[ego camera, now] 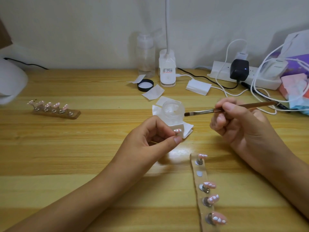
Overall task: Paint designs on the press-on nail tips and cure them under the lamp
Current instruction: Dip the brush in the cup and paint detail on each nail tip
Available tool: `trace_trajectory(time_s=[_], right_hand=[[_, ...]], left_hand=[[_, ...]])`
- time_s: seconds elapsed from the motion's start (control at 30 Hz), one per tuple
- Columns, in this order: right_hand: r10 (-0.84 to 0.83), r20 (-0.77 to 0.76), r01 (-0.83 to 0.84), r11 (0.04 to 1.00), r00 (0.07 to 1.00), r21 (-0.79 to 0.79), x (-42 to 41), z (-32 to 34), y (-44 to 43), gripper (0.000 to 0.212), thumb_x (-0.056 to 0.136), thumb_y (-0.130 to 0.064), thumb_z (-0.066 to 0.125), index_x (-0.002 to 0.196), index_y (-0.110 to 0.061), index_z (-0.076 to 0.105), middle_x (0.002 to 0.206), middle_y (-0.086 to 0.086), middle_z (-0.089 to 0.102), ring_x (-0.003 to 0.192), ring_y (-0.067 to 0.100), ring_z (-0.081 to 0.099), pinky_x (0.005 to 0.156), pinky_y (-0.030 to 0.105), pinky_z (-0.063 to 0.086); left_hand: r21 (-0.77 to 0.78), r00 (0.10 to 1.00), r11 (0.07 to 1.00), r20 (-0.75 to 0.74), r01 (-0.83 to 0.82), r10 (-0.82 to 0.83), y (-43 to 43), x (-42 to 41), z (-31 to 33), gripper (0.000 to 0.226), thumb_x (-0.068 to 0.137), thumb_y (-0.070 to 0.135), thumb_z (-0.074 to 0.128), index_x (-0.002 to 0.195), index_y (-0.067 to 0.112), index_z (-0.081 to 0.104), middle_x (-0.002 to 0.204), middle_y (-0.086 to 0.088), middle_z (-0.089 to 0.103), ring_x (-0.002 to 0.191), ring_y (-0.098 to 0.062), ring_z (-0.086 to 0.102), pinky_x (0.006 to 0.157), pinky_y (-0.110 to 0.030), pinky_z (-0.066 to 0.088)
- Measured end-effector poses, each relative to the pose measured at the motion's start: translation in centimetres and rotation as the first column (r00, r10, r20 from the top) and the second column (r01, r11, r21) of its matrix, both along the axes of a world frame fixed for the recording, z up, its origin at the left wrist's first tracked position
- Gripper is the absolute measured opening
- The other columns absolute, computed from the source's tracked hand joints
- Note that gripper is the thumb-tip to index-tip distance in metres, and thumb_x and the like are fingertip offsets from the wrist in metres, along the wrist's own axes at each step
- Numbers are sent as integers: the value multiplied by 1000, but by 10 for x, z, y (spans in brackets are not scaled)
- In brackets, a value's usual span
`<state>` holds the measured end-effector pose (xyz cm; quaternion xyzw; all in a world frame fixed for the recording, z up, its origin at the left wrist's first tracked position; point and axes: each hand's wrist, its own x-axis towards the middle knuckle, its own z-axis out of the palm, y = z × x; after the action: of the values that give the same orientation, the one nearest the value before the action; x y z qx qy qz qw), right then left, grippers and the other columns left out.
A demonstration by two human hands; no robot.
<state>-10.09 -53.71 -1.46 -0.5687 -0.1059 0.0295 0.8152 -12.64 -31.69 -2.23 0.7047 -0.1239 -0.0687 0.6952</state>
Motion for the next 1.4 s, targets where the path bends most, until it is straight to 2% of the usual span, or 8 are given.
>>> trace_trajectory(time_s=[0.17,0.37,0.53,0.8,0.97,1.07,1.13,1.4], right_hand=[[42,26,-39,993,999,-108,-3,-1,2,19,87,-21,59,77,-24,74,61,-1,61,60,10,59,64,19,51],[85,55,-76,987,995,-142,-3,-2,2,7,82,-22,67,80,-24,74,63,-1,63,64,10,61,66,20,53],[82,59,-73,988,995,-135,-3,-4,2,11,83,-25,62,79,-25,72,61,-2,61,61,10,59,64,19,51],[66,74,-52,983,995,-176,-6,-2,5,9,82,-28,63,77,-27,71,61,-1,61,61,11,58,64,19,51],[-29,41,36,980,999,-195,-3,-3,6,23,85,-21,55,70,-28,70,57,2,58,58,10,57,62,18,50],[-68,52,76,981,996,-180,-3,-1,5,24,86,-22,54,70,-29,70,56,1,58,57,11,56,62,18,50],[-60,75,71,985,995,-160,-4,0,5,26,88,-22,52,70,-28,69,56,1,58,56,11,57,61,18,50],[40,124,-22,989,992,-145,-7,2,8,25,90,-20,51,72,-26,67,58,-1,59,57,12,59,62,19,50]], left_hand=[[1,1000,1000,-7,14,-14,0,0,1,14,76,26,74,70,32,63,73,3,72,72,-6,67,62,-13,48],[28,1000,999,-8,23,-22,1,-1,1,13,75,26,76,71,29,64,77,-4,71,72,-8,63,63,-17,48],[45,1000,999,-4,14,-14,0,-1,2,12,73,25,75,70,26,64,71,8,68,67,-4,60,62,-15,47],[44,1000,999,2,27,-27,1,-1,0,13,76,21,75,71,25,64,71,12,64,67,-2,57,61,-15,46],[49,1000,998,0,24,-24,1,-1,0,12,74,23,74,72,22,63,75,9,66,71,-4,57,63,-16,47],[55,1000,998,8,17,-17,1,-1,-1,12,74,24,74,74,20,63,82,-2,69,74,-4,58,64,-16,47],[64,1000,998,12,11,-12,1,-1,-1,12,74,25,75,75,20,64,88,-6,70,75,-5,59,65,-16,47],[80,1000,997,25,14,-16,2,0,-3,10,74,26,76,74,25,66,86,-2,71,76,-4,60,65,-16,48]])
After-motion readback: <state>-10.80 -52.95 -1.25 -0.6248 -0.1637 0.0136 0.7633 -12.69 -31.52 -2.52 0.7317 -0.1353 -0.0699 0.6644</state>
